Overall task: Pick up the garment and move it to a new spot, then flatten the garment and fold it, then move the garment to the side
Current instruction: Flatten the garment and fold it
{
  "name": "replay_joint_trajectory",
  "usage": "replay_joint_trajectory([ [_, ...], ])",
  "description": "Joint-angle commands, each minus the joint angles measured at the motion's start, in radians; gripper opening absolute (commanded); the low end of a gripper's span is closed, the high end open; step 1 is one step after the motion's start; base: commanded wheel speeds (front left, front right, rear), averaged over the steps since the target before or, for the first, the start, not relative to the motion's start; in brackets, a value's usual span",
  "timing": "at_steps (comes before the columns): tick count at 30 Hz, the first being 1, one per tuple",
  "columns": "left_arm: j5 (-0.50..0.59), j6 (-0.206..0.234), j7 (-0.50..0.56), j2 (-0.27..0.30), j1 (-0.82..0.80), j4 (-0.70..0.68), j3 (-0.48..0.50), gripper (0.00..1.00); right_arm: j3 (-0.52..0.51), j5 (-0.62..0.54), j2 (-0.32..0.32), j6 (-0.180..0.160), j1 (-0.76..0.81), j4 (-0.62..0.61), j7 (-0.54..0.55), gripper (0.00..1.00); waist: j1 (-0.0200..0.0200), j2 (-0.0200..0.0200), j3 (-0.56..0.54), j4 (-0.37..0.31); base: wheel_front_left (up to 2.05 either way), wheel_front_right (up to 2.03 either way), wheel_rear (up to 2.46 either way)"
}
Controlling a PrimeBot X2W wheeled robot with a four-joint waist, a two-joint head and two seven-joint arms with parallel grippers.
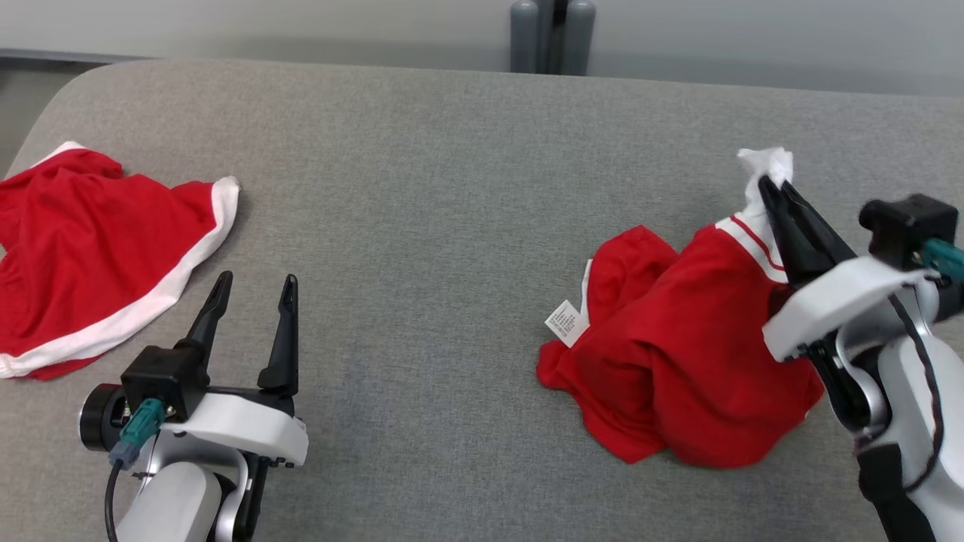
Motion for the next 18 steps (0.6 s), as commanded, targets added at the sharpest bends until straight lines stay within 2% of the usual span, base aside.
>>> replay_joint_trajectory([
  [1,0.005,0.010,0.004,0.009,0.015,-0.008,0.006,1.00,-0.042,-0.014,0.010,0.000,0.057,-0.034,-0.009,0.00,0.0000,0.0000,-0.022,-0.027,0.00,0.00,0.00],
  [5,0.005,0.026,0.021,0.030,0.032,-0.030,0.015,1.00,-0.194,-0.061,0.062,0.000,0.219,-0.173,-0.013,0.00,0.0000,0.0000,-0.038,-0.064,0.00,0.00,0.00],
  [10,-0.004,0.050,0.044,0.053,0.060,-0.063,0.028,1.00,-0.326,-0.092,0.135,0.000,0.404,-0.280,-0.010,0.00,0.0000,0.0000,-0.046,-0.108,0.00,0.00,0.00],
  [14,-0.011,0.064,0.057,0.061,0.082,-0.087,0.037,1.00,-0.406,-0.091,0.171,0.000,0.490,-0.280,-0.038,0.00,0.0000,0.0000,-0.052,-0.130,0.00,0.00,0.00],
  [18,-0.015,0.079,0.075,0.075,0.098,-0.110,0.044,1.00,-0.450,-0.073,0.182,0.000,0.513,-0.211,-0.064,0.00,0.0000,0.0000,-0.054,-0.145,0.00,0.00,0.00],
])
